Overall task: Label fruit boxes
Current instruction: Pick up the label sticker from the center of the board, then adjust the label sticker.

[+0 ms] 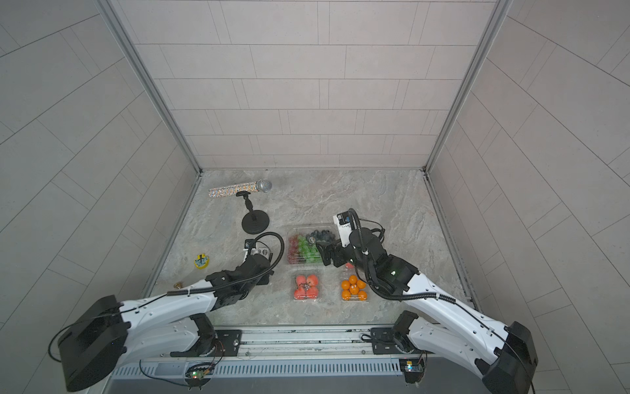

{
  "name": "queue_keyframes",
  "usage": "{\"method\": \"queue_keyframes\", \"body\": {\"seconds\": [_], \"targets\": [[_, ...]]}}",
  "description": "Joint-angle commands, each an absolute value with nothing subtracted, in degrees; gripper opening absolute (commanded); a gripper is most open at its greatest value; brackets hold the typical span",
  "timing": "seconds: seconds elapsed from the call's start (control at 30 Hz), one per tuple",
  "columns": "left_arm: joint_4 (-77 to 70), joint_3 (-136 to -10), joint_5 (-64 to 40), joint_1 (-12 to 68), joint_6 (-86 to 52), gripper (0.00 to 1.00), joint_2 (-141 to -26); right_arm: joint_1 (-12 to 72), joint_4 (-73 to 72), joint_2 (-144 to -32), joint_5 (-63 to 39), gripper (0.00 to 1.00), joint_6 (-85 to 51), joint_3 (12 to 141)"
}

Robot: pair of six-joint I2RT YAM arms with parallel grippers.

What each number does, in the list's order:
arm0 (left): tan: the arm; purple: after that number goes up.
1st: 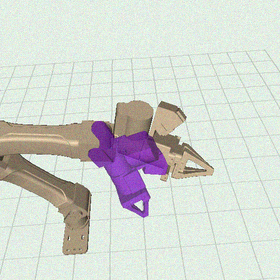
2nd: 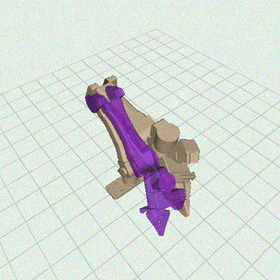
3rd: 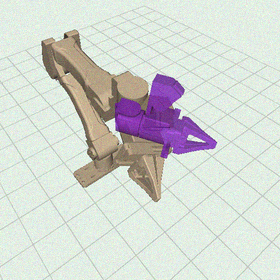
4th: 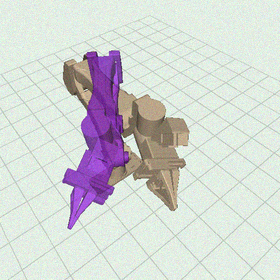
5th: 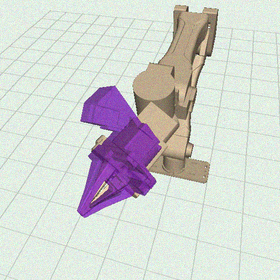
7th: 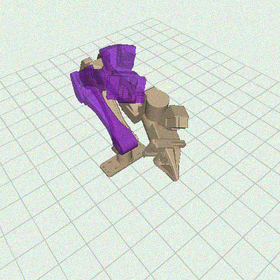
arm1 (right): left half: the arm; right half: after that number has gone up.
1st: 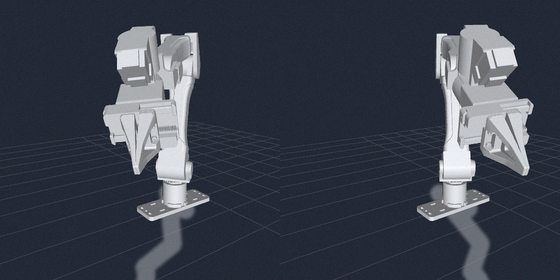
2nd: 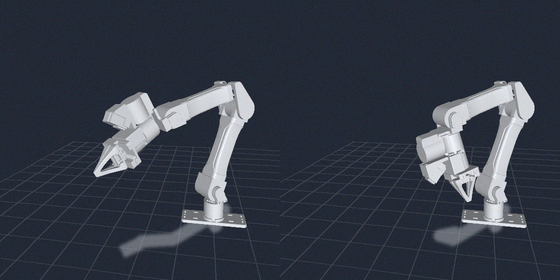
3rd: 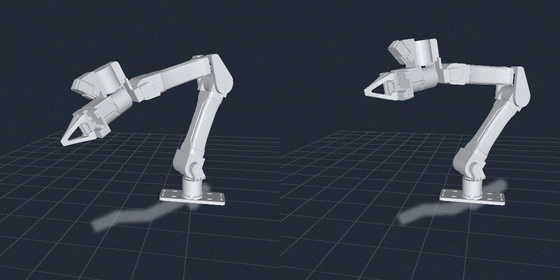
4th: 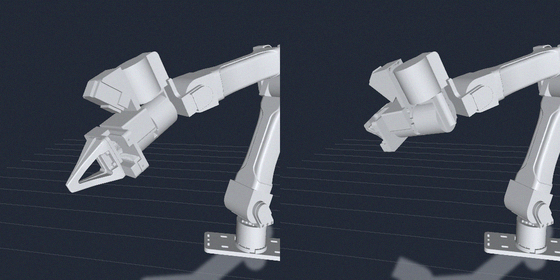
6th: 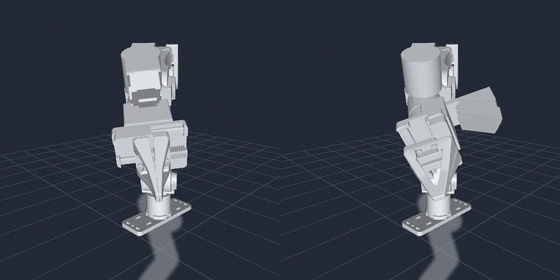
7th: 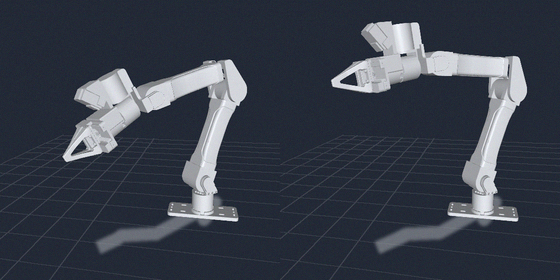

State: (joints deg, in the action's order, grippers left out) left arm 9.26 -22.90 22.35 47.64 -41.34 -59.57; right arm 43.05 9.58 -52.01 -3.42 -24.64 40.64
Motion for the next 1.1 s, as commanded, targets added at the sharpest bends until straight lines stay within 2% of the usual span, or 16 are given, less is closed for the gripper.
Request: {"method": "queue_keyframes", "body": {"seconds": [0.0, 0.2, 0.5, 0.63, 0.7, 0.97, 1.07], "targets": [[10.9, -23.7, 20.7, 47.6, -35.4, 0.31, -51.4, 42.8, 5.5, -50.6, -6.9, 0.96, -25.9, 39.2], [7.6, -23.9, 13.3, 47.7, -30.4, 0.32, -38.2, 42.8, -4.0, -50.6, -14.6, 0.93, -27.7, 37.0], [-6.8, -21.4, -1.8, 47.8, -25.8, 0.32, -32.2, 47.9, -16.5, -59.6, -20.2, 0.83, -30.5, 41.0], [-9.1, -20.4, -2.1, 47.8, -25.1, 0.33, -31.6, 50.8, -19.2, -66.0, -21.4, 0.79, -32.1, 44.2], [-9.3, -20.3, -1.6, 47.8, -24.7, 0.33, -31.6, 51.2, -20.6, -68.7, -21.3, 0.72, -34.1, 45.5], [-11.7, -18.8, -3.0, 47.8, -23.7, 0.33, -30.9, 51.6, -22.5, -74.0, -20.9, 0.6, -37.2, 48.0], [-13.6, -17.8, -2.6, 47.8, -24.3, 0.33, -30.8, 51.9, -24.3, -74.9, -21.6, 0.51, -37.7, 48.1]]}}
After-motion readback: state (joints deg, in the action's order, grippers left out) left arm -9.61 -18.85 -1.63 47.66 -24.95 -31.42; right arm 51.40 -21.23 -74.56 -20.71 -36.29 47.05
